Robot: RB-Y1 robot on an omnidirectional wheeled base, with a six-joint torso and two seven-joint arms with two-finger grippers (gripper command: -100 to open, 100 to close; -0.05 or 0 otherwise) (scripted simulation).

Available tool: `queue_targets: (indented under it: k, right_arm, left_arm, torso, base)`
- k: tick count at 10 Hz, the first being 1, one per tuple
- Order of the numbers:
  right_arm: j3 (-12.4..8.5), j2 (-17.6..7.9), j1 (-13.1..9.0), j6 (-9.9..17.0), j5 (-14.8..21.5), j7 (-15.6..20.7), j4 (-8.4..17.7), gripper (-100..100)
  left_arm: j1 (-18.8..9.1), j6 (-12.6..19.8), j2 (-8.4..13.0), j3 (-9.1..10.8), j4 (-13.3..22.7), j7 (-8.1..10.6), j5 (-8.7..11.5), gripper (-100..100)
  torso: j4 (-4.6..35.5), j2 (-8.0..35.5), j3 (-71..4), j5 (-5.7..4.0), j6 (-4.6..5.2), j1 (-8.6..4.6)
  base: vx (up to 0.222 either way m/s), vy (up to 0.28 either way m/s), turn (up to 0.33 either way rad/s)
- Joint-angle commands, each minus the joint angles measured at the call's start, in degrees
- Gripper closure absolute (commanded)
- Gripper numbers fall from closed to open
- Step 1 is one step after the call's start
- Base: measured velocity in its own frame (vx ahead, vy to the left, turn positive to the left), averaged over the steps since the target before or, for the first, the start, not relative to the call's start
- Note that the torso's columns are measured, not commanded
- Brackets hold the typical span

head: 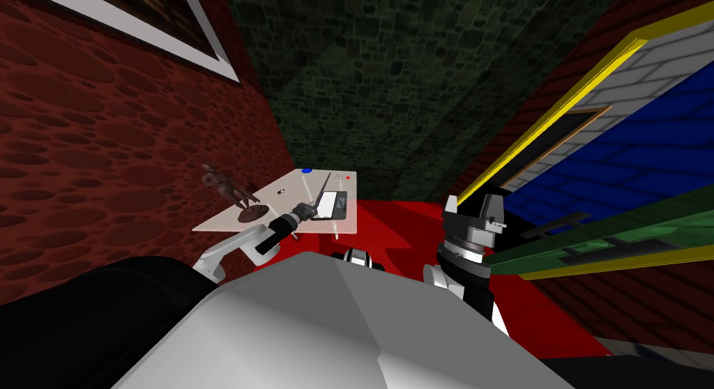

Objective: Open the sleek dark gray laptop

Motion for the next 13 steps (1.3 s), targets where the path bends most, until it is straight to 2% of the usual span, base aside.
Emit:
queue_targets:
  k: [1, 4, 5, 8, 9, 10, 13]
  right_arm:
    - [0.0, 0.0, 0.0, 0.0, 0.0, 0.0, 0.0, 0]
    - [0.0, 0.0, 0.0, 0.0, 0.0, 0.0, 0.0, 0]
    - [0.0, 0.0, 0.0, 0.0, 0.0, 0.0, 0.0, 0]
    - [0.0, 0.0, 0.0, 0.0, 0.0, 0.0, 0.0, 0]
    - [0.0, 0.0, 0.0, 0.0, 0.0, 0.0, 0.0, 0]
    - [0.0, 0.0, 0.0, 0.0, 0.0, 0.0, 0.0, 0]
    - [0.0, 0.0, 0.0, 0.0, 0.0, 0.0, 0.0, 0]
  left_arm:
    - [-0.2, 0.2, 0.1, -0.28, 1.7, -1.18, -1.2, 100]
    - [-1.2, 0.2, -0.1, -0.99, 6.6, -3.90, -4.3, 100]
    - [-1.2, 0.2, -0.1, -0.99, 6.8, -3.90, -4.3, 100]
    - [-2.1, 0.2, -0.2, -1.69, 11.4, -6.62, -7.4, 100]
    - [-2.1, 0.2, -0.2, -1.69, 11.8, -6.62, -7.4, 100]
    - [-1.7, 1.6, 1.1, -1.62, 9.2, -6.58, -6.6, -100]
    - [0.7, 4.1, 4.0, -0.86, 4.3, -6.44, -5.5, -100]
  torso:
    - [0.3, 0.3, 0.1, -0.11, -0.11, 0.29]
    - [0.4, 0.5, 0.2, -0.23, -0.19, 0.02]
    - [0.5, 0.5, 0.2, -0.31, -0.18, -0.08]
    - [0.4, 0.5, 0.2, -0.21, -0.19, -0.02]
    - [0.4, 0.4, 0.2, -0.24, -0.23, -0.06]
    - [0.4, 0.5, 0.2, -0.24, -0.24, 0.02]
    - [0.5, 0.6, 0.3, -0.35, -0.18, -0.06]
  base:
    - [0.000, -0.064, -0.050]
    - [-0.018, -0.120, -0.067]
    - [-0.012, -0.072, -0.014]
    - [-0.006, -0.075, -0.058]
    - [-0.001, -0.082, -0.015]
    - [0.011, -0.029, 0.055]
    - [0.053, 0.029, 0.082]
